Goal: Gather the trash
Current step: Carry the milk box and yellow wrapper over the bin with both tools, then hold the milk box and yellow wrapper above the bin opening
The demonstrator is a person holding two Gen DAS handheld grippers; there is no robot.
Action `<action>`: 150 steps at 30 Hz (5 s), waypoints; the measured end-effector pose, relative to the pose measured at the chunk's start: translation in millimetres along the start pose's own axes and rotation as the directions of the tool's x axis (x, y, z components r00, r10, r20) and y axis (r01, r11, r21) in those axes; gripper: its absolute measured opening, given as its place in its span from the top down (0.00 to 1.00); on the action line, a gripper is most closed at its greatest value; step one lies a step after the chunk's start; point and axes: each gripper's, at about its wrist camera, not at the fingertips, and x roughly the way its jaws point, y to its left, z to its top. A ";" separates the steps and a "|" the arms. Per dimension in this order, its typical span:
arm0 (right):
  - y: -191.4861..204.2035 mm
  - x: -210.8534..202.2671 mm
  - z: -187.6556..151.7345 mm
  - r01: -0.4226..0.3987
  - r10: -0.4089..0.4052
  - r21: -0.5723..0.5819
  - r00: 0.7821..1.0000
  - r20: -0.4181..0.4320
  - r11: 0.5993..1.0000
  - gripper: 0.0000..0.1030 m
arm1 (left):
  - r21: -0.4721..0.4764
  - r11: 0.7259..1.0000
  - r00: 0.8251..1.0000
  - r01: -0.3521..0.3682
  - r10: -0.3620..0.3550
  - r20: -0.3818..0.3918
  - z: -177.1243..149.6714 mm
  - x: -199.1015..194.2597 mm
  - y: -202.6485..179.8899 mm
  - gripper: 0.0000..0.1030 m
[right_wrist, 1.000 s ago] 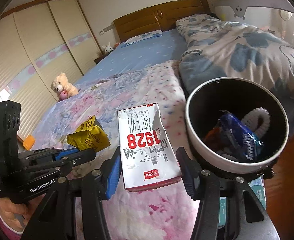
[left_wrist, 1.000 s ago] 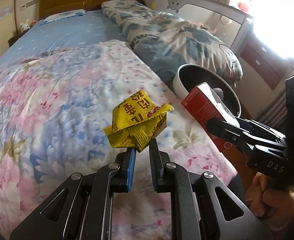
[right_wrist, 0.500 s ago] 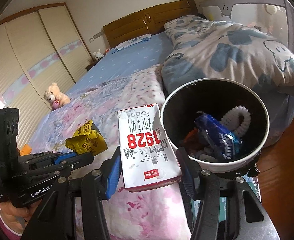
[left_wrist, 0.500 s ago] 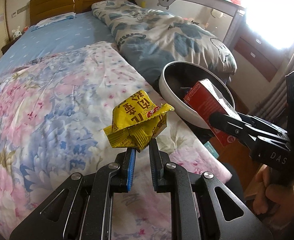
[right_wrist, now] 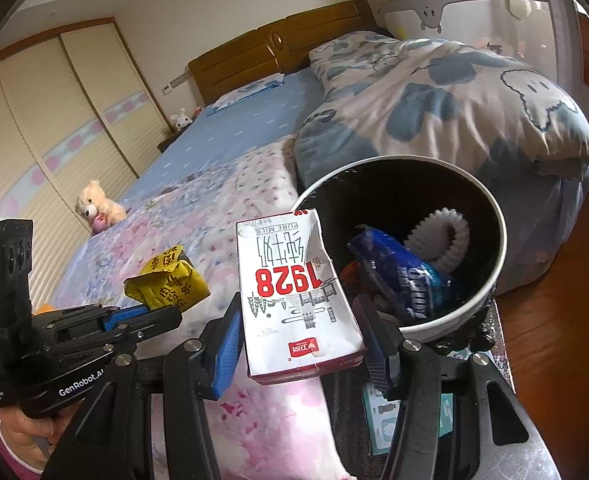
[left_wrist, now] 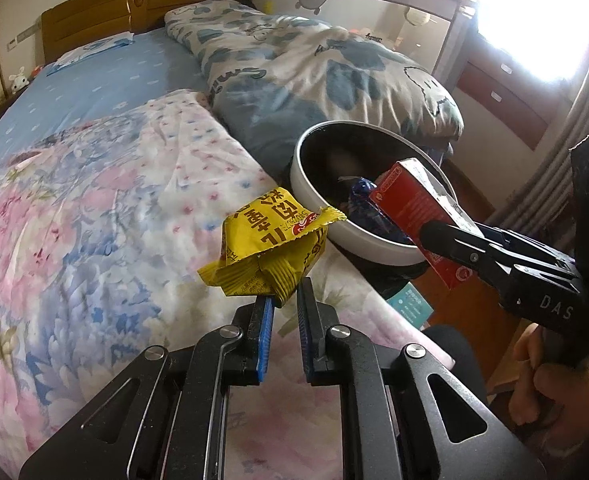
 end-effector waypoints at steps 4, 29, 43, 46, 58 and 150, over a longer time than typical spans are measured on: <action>-7.9 -2.5 2.0 0.009 -0.009 0.014 1.000 0.006 1.000 0.48 | 0.012 1.000 1.000 0.006 -0.006 0.000 4.4 3.3 -5.7 0.90; -42.6 -8.3 20.0 0.056 -0.058 0.058 0.998 0.032 0.997 0.50 | 0.085 0.996 0.999 0.041 -0.041 0.004 36.5 23.8 -43.1 0.90; -60.8 -3.1 35.9 0.075 -0.079 0.082 0.996 0.046 0.994 0.50 | 0.100 0.994 0.999 0.048 -0.047 -0.006 52.3 39.7 -51.4 0.90; -64.7 -1.5 38.7 0.081 -0.085 0.087 0.995 0.045 0.993 0.50 | 0.107 0.993 0.999 0.047 -0.047 -0.007 56.2 43.3 -54.0 0.90; -74.0 7.2 47.6 0.089 -0.091 0.088 0.995 0.029 0.992 0.50 | 0.120 0.992 0.999 0.042 -0.041 -0.017 67.3 57.0 -61.7 0.90; -90.7 31.1 58.9 0.071 -0.070 0.123 0.997 -0.013 0.990 0.50 | 0.149 0.989 0.998 0.002 0.006 -0.057 77.4 85.7 -59.5 0.90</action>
